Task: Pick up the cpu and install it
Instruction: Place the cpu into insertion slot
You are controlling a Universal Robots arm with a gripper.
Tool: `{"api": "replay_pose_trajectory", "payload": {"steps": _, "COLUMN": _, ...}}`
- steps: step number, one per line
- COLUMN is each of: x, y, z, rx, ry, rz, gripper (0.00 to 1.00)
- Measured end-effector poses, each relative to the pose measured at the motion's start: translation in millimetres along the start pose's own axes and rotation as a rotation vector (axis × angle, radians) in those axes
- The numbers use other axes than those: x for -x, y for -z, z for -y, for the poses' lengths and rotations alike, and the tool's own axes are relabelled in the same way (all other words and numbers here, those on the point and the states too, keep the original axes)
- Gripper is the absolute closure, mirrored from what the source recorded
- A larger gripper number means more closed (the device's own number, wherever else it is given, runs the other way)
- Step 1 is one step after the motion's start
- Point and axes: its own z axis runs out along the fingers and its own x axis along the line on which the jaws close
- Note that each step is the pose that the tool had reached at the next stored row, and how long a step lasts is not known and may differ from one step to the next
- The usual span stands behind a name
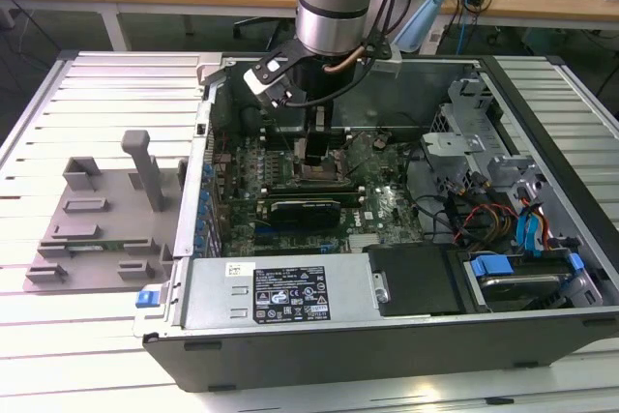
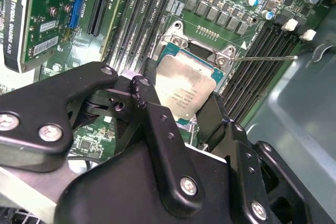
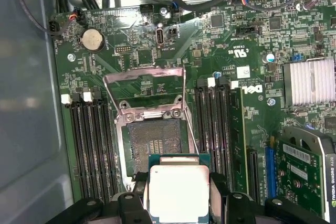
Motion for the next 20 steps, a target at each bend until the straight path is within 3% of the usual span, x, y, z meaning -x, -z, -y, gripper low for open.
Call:
{"api": "replay_pose_trajectory", "payload": {"steps": 10, "x": 0.0, "y": -0.1, "z": 0.0, "rx": -0.0013, "ry": -0.06, "rz": -0.0025, "gripper": 0.45}}
{"api": "replay_pose_trajectory", "payload": {"steps": 13, "x": 0.0, "y": -0.2, "z": 0.0, "rx": -0.0031, "ry": -0.139, "rz": -0.0057, "gripper": 0.45}}
{"api": "replay_pose_trajectory", "payload": {"steps": 20, "x": 0.0, "y": -0.3, "z": 0.0, "rx": -0.0038, "ry": -0.17, "rz": -0.007, "gripper": 0.45}}
